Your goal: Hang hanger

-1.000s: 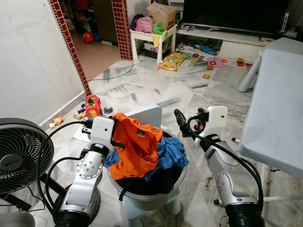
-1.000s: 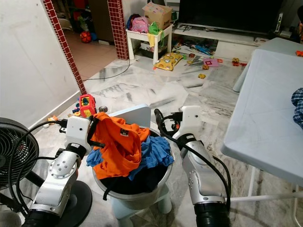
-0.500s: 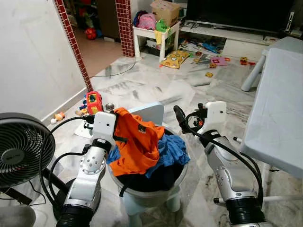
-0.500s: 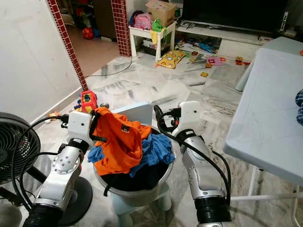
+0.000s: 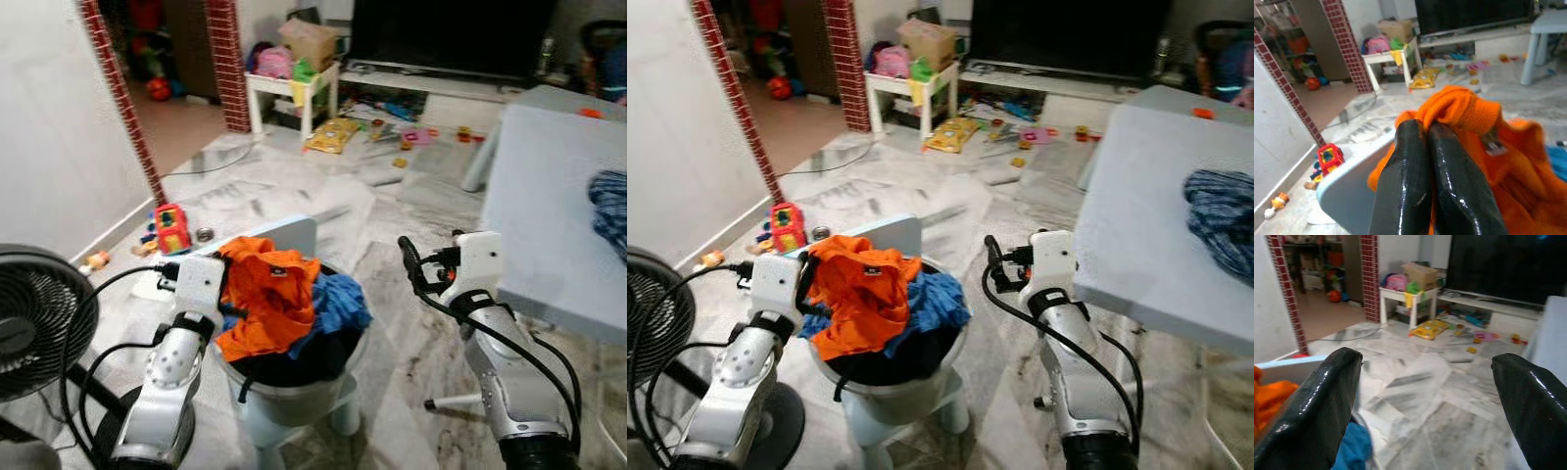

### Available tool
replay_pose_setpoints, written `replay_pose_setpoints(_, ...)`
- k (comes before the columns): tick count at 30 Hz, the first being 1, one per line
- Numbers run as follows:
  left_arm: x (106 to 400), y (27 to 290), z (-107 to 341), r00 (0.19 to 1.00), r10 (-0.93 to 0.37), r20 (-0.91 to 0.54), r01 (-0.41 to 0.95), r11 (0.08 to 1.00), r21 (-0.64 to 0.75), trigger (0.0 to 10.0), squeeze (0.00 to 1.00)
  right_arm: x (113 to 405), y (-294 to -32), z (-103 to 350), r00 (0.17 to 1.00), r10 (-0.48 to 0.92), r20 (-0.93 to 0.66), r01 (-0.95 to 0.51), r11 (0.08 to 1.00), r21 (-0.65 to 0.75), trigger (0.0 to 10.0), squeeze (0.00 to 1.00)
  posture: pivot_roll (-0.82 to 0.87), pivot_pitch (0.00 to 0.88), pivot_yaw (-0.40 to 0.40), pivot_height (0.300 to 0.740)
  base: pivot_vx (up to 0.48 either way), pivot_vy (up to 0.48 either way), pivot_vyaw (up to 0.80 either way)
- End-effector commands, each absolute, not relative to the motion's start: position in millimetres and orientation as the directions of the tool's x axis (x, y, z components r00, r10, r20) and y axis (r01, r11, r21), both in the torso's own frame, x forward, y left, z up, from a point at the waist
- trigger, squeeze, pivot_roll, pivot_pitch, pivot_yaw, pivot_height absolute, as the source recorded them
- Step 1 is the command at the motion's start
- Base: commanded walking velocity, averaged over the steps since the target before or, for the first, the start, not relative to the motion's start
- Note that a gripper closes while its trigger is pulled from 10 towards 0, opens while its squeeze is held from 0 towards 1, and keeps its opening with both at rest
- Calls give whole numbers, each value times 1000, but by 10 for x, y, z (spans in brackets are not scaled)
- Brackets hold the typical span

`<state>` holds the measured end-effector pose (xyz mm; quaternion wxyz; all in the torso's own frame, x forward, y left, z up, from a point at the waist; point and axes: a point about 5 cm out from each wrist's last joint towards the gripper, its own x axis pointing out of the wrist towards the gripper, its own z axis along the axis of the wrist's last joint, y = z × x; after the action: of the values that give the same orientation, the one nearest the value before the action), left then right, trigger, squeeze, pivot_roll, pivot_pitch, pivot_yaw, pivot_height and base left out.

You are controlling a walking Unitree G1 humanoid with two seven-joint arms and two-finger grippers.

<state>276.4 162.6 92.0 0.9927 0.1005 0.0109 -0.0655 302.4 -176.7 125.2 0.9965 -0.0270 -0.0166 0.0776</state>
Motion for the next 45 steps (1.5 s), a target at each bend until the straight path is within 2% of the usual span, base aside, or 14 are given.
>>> replay_pose_setpoints(1,2741,1619,948,989,-144,-33,148,969,198,10000,0,3017,-1772,1307,986,159,54,-156,986,-63,10000,0,-143,0,54,740,-240,0,0)
replay_pose_setpoints(13,2754,1597,1013,992,-124,-19,126,975,181,10000,0,2995,-1624,1337,974,211,76,-210,977,-29,10000,0,-137,0,62,740,-220,0,0)
replay_pose_setpoints(25,2770,1616,1026,993,-119,-24,121,974,189,10000,0,3027,-1617,1402,974,204,98,-204,979,-14,10000,0,-147,0,76,740,-220,0,0)
replay_pose_setpoints(36,2778,1546,1013,991,-133,-20,135,979,152,10000,0,3013,-1581,1350,972,221,73,-221,975,-19,10000,0,-150,0,51,740,0,0,0)
replay_pose_setpoints(41,2792,1541,1031,976,-219,-13,220,972,86,10000,0,3039,-1604,1368,974,216,69,-216,976,-14,10000,0,-152,0,39,740,0,0,0)
replay_pose_setpoints(45,2830,1575,1085,971,-240,7,239,969,68,10000,0,3043,-1614,1360,975,213,63,-212,977,-13,10000,0,-151,0,35,740,0,0,-462)
